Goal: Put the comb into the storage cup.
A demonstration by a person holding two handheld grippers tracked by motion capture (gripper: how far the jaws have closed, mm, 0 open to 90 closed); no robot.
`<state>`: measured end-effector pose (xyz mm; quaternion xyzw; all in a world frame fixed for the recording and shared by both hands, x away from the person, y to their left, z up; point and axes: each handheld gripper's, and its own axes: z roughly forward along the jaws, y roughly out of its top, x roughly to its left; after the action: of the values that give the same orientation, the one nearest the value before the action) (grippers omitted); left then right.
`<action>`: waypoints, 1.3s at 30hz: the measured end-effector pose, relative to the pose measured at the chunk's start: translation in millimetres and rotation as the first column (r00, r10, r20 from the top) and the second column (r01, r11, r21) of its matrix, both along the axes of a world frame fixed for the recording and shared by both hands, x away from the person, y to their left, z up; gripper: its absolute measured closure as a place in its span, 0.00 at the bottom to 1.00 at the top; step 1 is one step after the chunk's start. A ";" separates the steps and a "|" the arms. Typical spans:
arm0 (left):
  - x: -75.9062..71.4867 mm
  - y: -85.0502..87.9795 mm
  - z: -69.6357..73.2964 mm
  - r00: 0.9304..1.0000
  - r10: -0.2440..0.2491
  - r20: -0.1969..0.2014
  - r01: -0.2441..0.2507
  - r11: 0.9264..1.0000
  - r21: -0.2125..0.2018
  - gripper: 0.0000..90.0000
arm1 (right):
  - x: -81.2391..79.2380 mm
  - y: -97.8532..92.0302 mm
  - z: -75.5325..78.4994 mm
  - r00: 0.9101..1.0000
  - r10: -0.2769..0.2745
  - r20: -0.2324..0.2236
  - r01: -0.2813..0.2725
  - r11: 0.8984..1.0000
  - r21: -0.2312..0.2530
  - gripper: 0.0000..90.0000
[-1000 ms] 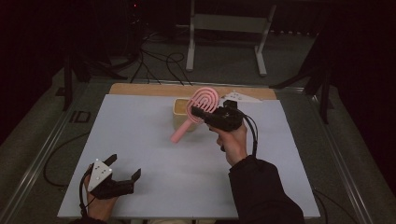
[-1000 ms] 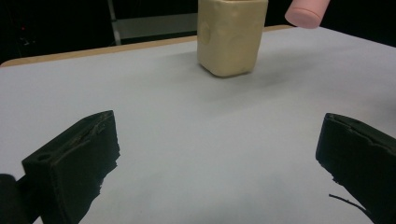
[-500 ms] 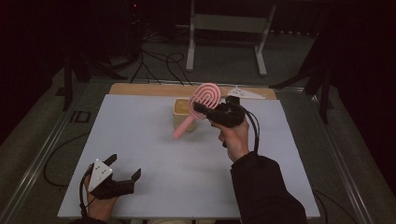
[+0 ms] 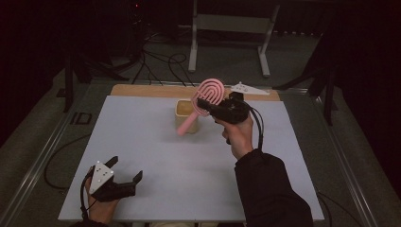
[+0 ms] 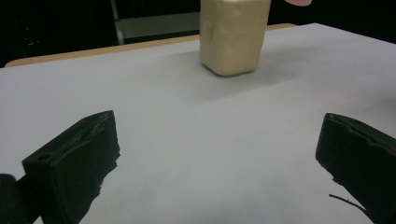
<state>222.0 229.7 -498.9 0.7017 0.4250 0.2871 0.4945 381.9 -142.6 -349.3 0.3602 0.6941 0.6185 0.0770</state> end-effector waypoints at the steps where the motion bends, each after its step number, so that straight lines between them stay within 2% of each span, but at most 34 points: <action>1: -0.1 0.0 0.2 1.000 0.000 0.002 0.000 1.000 -0.001 0.00 | 1.4 0.3 2.2 1.000 -0.003 0.004 0.003 1.000 -0.002 0.71; 39: -0.6 1.4 0.8 1.000 0.006 0.006 -0.006 1.000 -0.015 0.00 | 32.5 0.6 25.2 0.996 -0.080 0.039 0.082 0.996 -0.039 0.71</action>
<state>221.4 231.1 -498.1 0.6960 0.4276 0.2875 0.5001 414.4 -142.0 -324.1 0.3747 0.6897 0.6074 0.1222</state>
